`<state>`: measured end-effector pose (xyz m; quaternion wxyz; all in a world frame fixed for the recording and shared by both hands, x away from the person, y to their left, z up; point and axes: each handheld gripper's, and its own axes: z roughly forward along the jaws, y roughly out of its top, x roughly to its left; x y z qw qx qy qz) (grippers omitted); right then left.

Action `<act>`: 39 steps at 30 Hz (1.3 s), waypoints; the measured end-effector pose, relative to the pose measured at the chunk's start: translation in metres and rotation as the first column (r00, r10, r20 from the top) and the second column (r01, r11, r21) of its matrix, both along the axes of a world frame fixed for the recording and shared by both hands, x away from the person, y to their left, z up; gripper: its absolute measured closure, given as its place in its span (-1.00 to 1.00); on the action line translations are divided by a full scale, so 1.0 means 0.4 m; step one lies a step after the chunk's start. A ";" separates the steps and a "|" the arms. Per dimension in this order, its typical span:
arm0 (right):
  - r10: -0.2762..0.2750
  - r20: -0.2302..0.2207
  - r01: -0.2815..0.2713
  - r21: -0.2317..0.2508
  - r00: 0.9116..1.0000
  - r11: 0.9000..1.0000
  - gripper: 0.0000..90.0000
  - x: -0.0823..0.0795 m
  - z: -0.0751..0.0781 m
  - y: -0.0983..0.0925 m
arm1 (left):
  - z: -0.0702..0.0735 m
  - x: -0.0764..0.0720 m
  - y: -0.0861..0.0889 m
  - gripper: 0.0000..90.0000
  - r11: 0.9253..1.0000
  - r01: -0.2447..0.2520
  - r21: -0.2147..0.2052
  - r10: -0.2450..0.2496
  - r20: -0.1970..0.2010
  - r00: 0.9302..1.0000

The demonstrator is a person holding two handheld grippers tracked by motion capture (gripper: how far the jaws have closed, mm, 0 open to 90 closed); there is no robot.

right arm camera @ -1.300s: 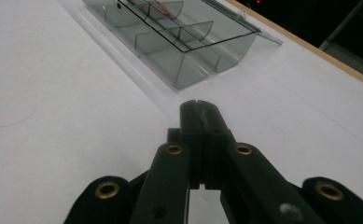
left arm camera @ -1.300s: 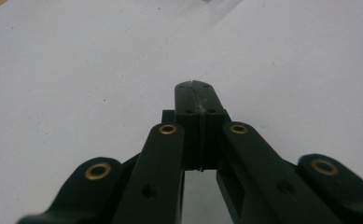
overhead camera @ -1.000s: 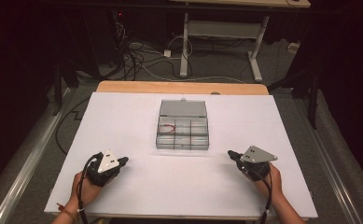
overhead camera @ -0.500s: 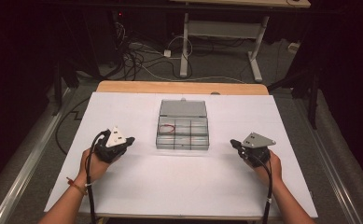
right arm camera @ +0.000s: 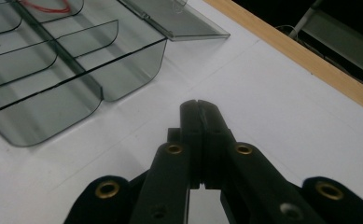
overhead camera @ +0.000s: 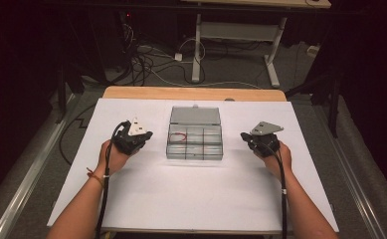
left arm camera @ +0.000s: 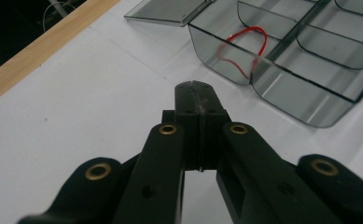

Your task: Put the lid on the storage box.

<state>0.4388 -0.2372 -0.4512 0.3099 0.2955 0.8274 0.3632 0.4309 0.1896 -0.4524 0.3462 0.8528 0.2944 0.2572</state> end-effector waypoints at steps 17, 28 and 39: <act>0.003 -0.068 -0.007 -0.059 0.998 0.998 1.00 0.140 -0.004 0.092 | -0.005 0.147 -0.064 0.95 0.999 -0.033 0.017 0.034 -0.048 0.998; -0.021 -0.119 0.015 -0.053 0.993 0.998 1.00 0.217 -0.018 0.127 | -0.034 0.219 -0.075 0.95 0.998 -0.054 -0.028 0.050 -0.123 0.991; -0.059 -0.127 0.047 -0.098 0.990 0.994 1.00 0.261 -0.056 0.146 | -0.077 0.253 -0.124 0.95 0.997 -0.069 -0.014 0.067 -0.141 0.988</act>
